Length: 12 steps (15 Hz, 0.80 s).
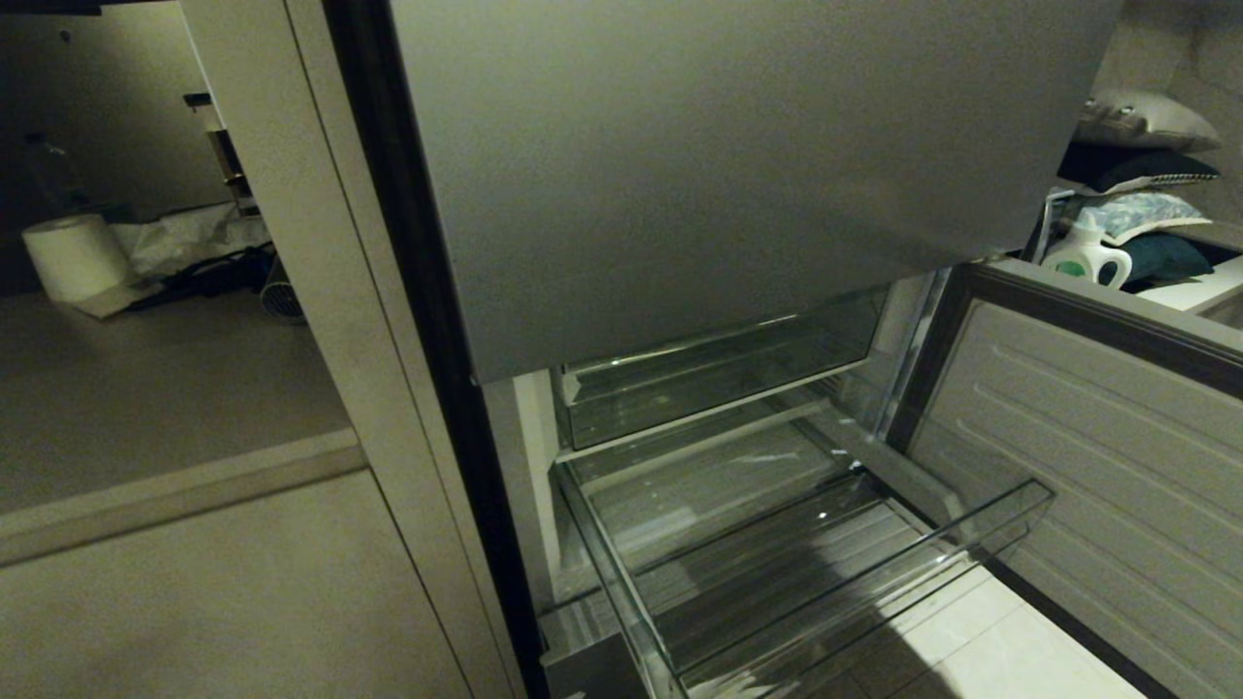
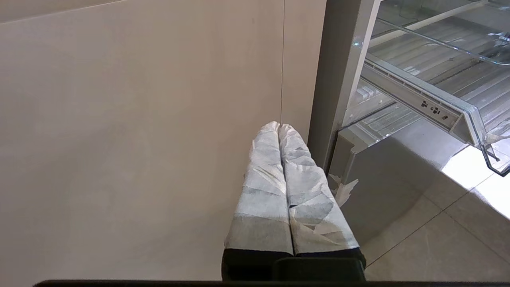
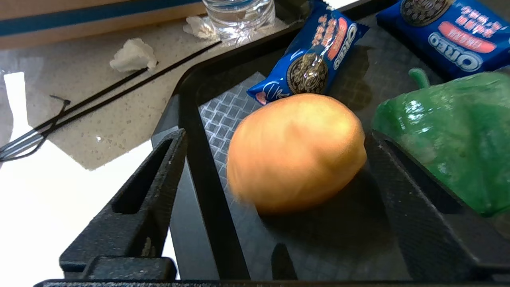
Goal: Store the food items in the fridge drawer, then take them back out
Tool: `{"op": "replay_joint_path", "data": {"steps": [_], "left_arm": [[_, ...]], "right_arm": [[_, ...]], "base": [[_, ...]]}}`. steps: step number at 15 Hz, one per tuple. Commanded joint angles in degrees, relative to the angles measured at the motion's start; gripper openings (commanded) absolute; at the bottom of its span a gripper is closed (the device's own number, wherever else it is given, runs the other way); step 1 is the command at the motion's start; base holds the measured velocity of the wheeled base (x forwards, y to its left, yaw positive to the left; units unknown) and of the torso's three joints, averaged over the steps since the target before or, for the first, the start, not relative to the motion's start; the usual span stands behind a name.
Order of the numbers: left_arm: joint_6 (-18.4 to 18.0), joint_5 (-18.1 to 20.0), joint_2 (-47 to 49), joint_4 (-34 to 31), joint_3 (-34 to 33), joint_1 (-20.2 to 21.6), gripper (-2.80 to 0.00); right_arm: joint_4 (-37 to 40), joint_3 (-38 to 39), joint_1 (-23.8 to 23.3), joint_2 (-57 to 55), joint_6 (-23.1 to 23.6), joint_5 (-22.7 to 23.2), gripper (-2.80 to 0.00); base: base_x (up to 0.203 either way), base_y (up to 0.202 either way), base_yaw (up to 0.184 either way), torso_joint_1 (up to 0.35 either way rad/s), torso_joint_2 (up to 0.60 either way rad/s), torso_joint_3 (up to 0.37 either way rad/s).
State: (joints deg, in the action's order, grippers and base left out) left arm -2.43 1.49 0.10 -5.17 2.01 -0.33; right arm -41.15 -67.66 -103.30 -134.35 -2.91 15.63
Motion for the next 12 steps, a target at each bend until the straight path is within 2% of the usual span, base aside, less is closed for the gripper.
{"op": "replay_joint_path", "data": {"steps": [1, 5, 8, 9, 12], "left_arm": [[-0.03, 0.01, 0.08, -0.02, 0.01, -0.02, -2.8], [-0.03, 0.01, 0.08, -0.02, 0.01, -0.02, -2.8], [-0.03, 0.01, 0.08, -0.02, 0.01, -0.02, -2.8], [-0.03, 0.01, 0.08, -0.02, 0.01, -0.02, -2.8], [-0.03, 0.01, 0.08, -0.02, 0.01, -0.02, -2.8]], "right_arm": [[-0.25, 0.48, -0.06, 0.76, 0.48, 0.1, 0.0], [-0.25, 0.31, -0.09, 1.53, -0.04, 0.1, 0.0], [-0.2, 0.42, -0.56, 6.9, -2.21, -0.05, 0.0], [-0.16, 0.5, -0.99, 9.64, -3.77, -0.05, -2.8], [0.34, 0.64, -1.88, 20.77, -8.45, 0.14, -2.8]], "base": [[0.0, 0.0, 0.0, 0.0, 0.0, 0.0], [0.0, 0.0, 0.0, 0.0, 0.0, 0.0], [0.0, 0.0, 0.0, 0.0, 0.0, 0.0], [0.0, 0.0, 0.0, 0.0, 0.0, 0.0], [0.0, 0.0, 0.0, 0.0, 0.0, 0.0]]}}
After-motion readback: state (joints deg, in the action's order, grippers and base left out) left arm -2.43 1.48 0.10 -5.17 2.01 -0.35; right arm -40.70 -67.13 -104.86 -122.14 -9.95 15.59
